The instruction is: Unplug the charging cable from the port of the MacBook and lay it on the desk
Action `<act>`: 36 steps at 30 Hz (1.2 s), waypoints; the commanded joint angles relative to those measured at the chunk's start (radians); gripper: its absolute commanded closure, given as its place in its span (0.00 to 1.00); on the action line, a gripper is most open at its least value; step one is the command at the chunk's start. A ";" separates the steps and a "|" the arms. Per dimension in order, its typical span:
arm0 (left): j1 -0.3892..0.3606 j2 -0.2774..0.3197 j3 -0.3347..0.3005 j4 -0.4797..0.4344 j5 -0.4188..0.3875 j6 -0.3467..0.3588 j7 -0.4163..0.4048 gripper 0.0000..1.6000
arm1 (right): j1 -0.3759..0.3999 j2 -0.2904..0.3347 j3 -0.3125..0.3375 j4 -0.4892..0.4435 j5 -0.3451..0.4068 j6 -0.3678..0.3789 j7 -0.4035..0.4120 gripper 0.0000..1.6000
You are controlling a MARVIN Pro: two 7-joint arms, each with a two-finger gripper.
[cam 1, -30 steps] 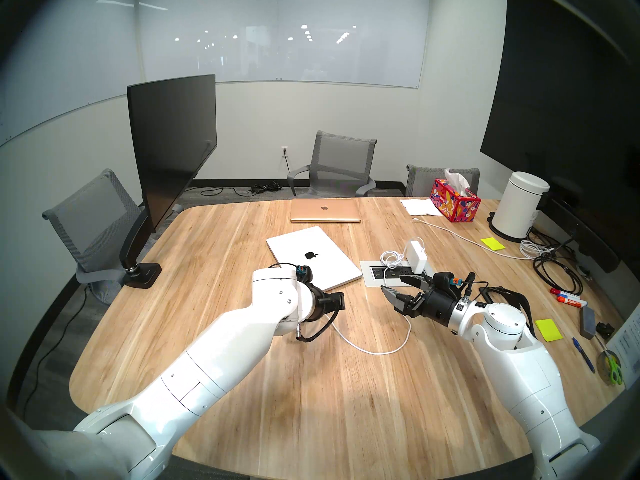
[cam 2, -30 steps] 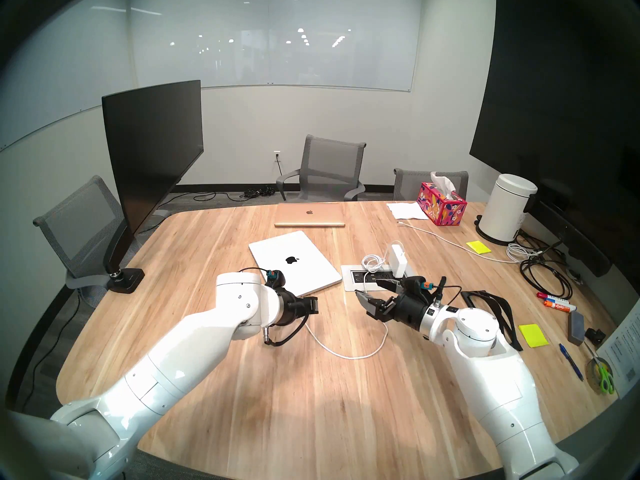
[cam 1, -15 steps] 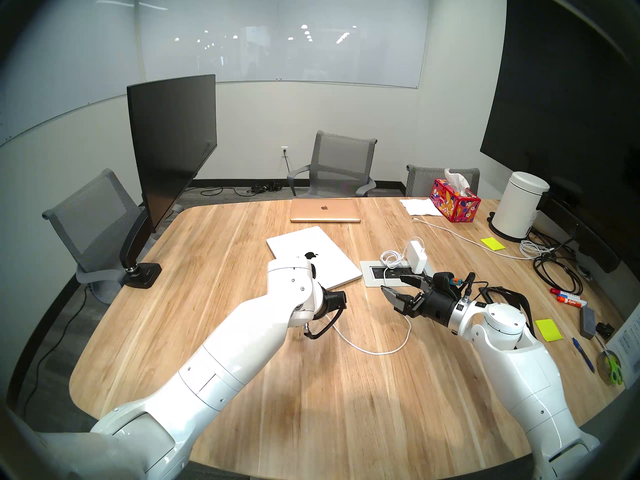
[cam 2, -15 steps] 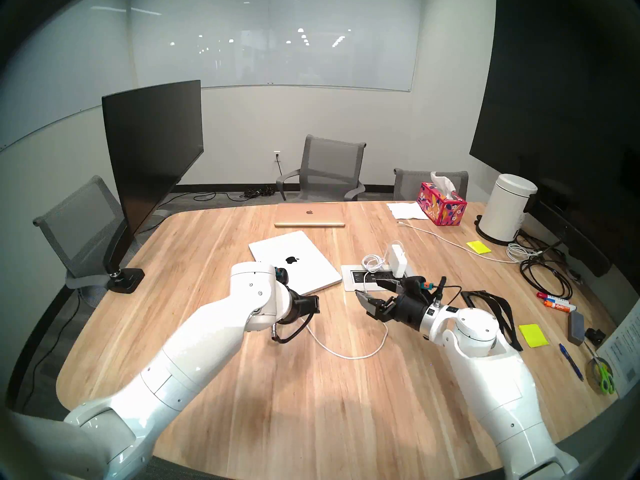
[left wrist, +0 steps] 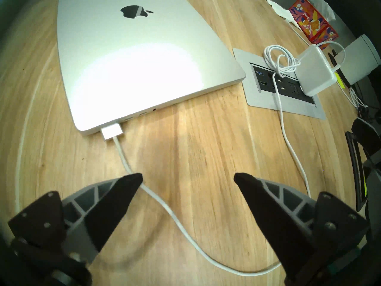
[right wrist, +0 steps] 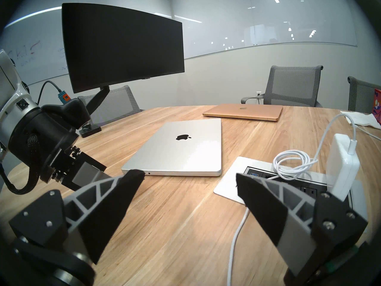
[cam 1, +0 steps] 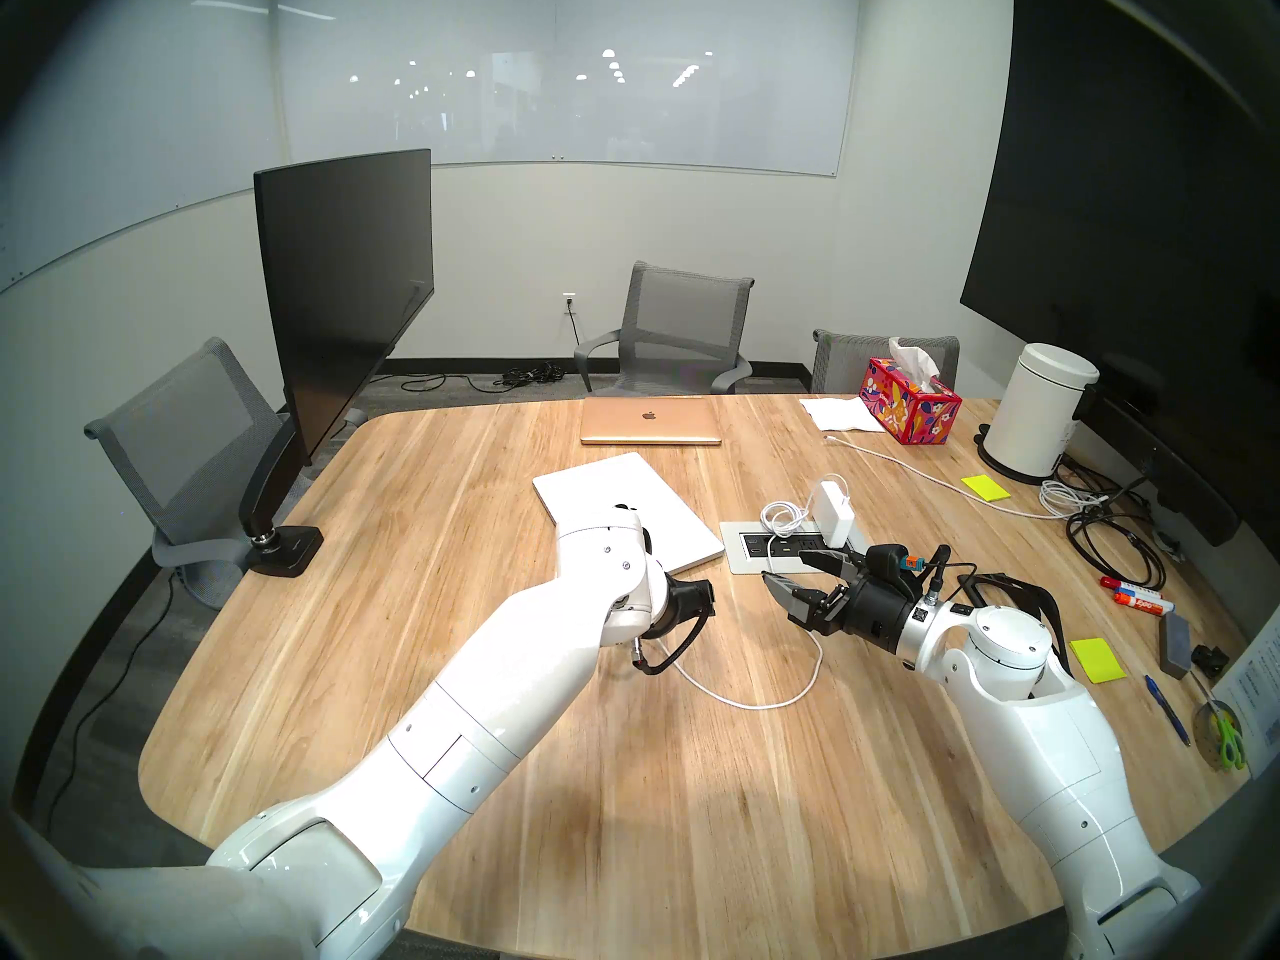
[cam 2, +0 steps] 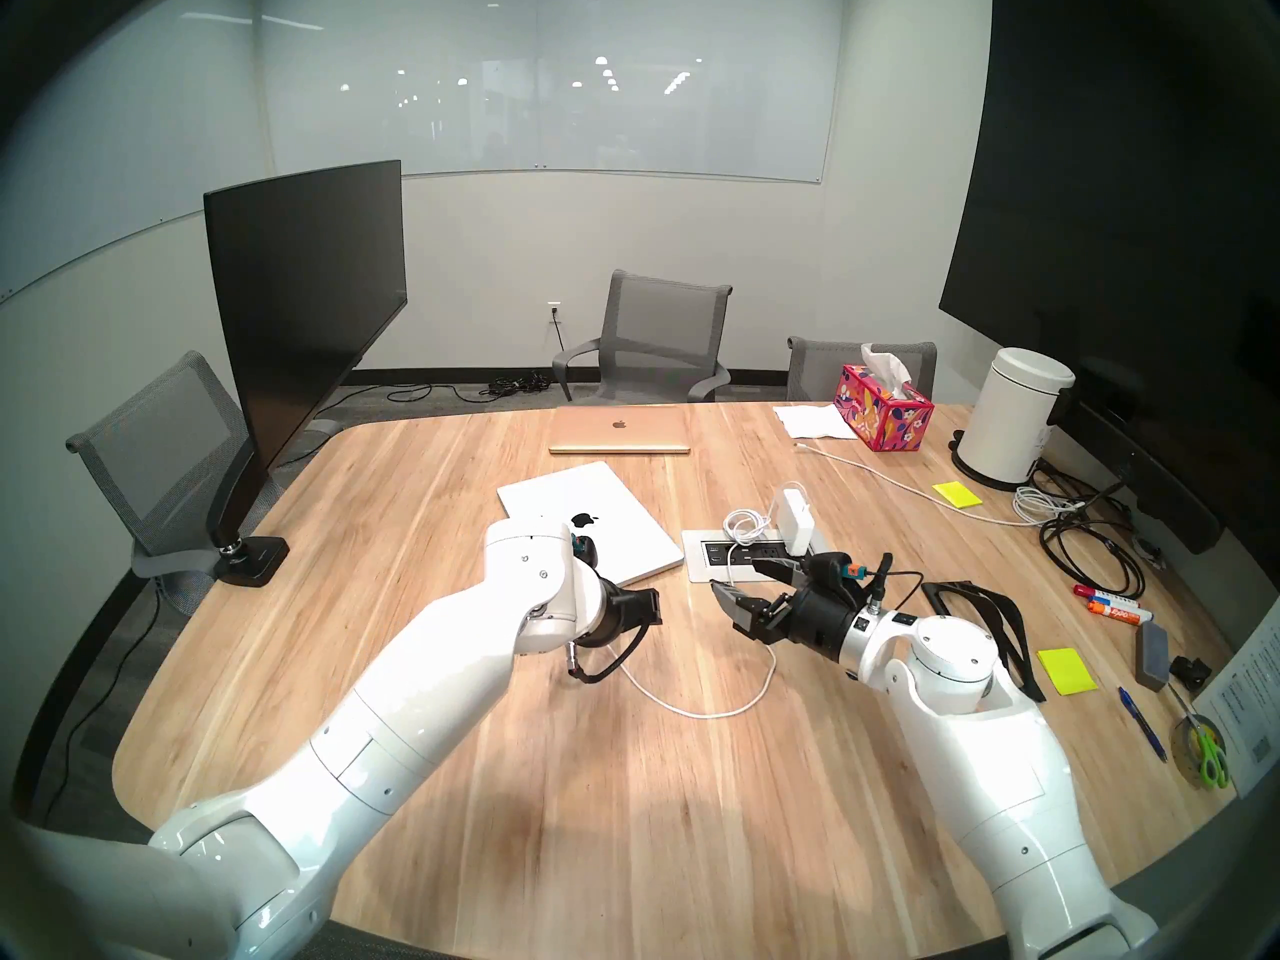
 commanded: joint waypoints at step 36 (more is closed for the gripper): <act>0.078 -0.071 -0.126 -0.072 0.197 0.085 0.059 0.00 | 0.009 0.002 0.006 -0.014 0.001 0.001 -0.001 0.00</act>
